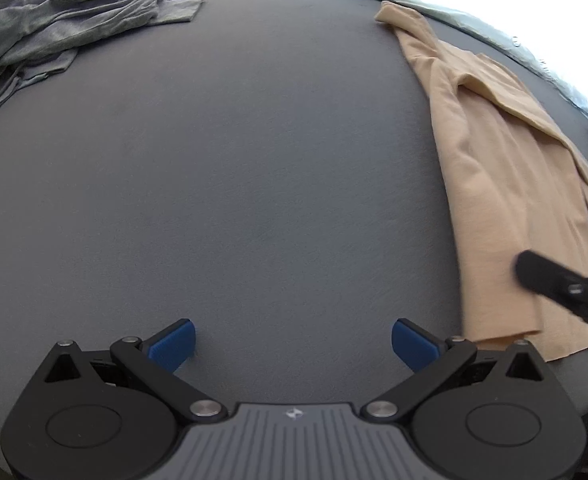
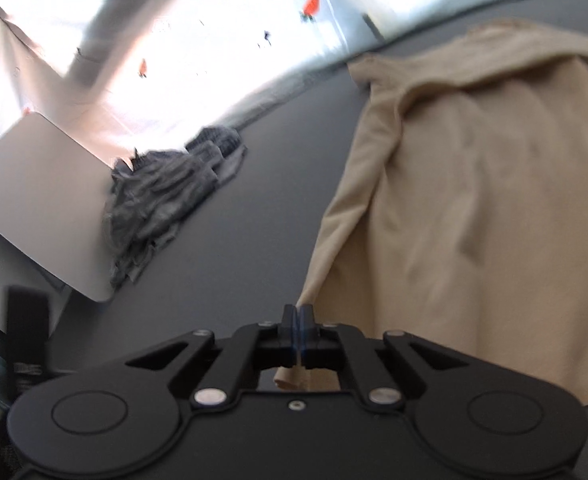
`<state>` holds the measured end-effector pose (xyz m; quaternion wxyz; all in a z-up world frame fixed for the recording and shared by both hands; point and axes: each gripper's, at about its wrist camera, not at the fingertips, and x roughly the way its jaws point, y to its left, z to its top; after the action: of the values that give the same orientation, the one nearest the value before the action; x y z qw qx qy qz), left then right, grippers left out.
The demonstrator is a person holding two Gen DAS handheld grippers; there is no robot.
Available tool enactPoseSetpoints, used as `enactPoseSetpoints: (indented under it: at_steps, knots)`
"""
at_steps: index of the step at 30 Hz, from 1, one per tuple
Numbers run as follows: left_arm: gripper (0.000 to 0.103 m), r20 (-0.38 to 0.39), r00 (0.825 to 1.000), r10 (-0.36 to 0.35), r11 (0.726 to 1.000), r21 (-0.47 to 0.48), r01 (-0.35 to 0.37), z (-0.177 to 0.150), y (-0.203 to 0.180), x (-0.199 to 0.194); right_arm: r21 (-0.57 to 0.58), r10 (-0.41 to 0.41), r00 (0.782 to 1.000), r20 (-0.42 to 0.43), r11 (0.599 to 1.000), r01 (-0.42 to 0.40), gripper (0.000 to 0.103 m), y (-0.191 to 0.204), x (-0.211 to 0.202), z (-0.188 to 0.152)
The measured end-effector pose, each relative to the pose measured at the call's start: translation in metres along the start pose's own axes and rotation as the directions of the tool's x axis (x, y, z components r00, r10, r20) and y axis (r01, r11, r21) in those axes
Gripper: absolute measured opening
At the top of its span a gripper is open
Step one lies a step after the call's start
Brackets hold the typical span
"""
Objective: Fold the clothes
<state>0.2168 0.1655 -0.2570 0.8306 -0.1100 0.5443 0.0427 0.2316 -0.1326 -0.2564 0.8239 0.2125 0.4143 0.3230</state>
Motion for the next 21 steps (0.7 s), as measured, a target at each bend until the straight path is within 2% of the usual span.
enactPoseSetpoints:
  at_steps: [4,9,14,21]
  knots:
    - [0.103,0.007,1.0,-0.028,0.999,0.044,0.028,0.006,-0.01,-0.001,0.03,-0.023,0.998,0.053,0.999,0.022,0.002,-0.009,-0.025,0.01]
    - [0.103,0.013,0.999,-0.048,0.992,0.119,0.046,0.01,-0.029,0.001,0.071,-0.135,0.989,0.066,0.989,0.131,0.002,-0.037,-0.042,0.011]
    - [0.103,-0.001,0.998,-0.055,0.984,0.168,0.054,0.008,-0.044,0.003,0.12,-0.234,0.971,0.044,0.966,0.228,0.001,-0.068,-0.044,-0.001]
    - [0.103,-0.011,0.999,-0.046,0.979,0.198,0.048,0.007,-0.058,0.007,0.149,-0.247,0.969,0.002,0.958,0.244,0.002,-0.089,-0.033,-0.009]
